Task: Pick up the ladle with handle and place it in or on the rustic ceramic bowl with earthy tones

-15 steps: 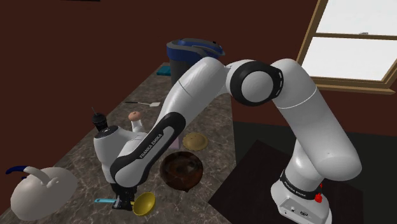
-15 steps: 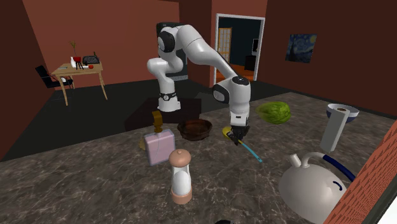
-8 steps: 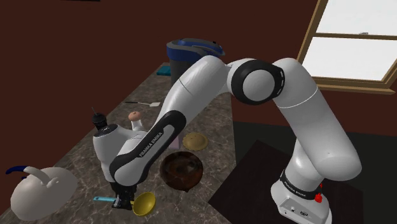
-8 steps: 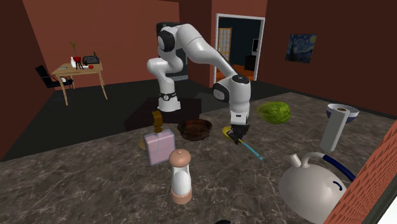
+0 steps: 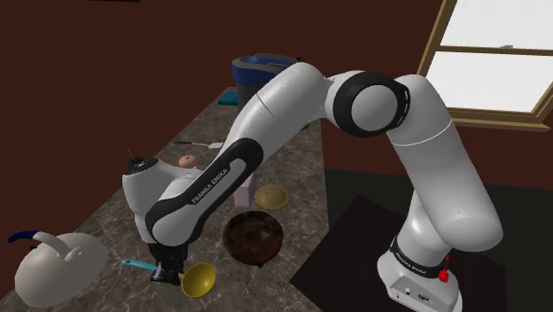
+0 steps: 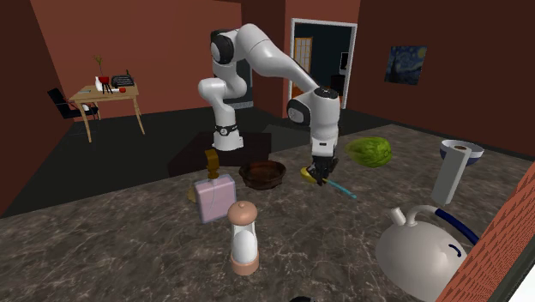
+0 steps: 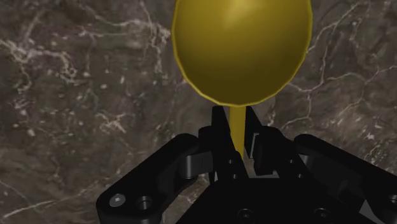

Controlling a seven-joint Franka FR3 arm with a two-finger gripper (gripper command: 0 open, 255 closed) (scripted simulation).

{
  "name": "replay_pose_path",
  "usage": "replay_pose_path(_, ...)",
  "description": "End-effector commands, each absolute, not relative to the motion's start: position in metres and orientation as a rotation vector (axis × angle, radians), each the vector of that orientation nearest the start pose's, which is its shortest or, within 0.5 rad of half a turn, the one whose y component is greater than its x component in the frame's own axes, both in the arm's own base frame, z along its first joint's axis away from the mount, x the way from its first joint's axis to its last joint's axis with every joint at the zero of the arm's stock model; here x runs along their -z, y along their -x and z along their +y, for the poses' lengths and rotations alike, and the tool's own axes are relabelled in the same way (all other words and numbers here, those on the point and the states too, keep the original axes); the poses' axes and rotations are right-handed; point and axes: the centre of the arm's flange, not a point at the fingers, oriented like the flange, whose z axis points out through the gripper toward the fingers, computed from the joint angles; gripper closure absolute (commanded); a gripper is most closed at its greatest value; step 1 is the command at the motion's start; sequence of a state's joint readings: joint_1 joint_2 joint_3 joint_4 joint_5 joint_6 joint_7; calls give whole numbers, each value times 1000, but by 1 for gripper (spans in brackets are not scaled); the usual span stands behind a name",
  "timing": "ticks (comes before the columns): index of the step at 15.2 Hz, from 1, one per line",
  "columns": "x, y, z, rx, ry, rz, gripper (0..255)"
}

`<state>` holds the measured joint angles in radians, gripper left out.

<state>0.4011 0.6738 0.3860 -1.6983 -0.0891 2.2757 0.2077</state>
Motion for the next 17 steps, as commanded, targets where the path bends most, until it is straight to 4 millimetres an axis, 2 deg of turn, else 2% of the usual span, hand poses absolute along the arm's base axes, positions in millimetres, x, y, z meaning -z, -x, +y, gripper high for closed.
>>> replay_pose_path(1, -233, -493, 454, -185, 2886, -842, 255)
replay_pose_path(17, -317, -493, 454, -185, 2886, -842, 255)
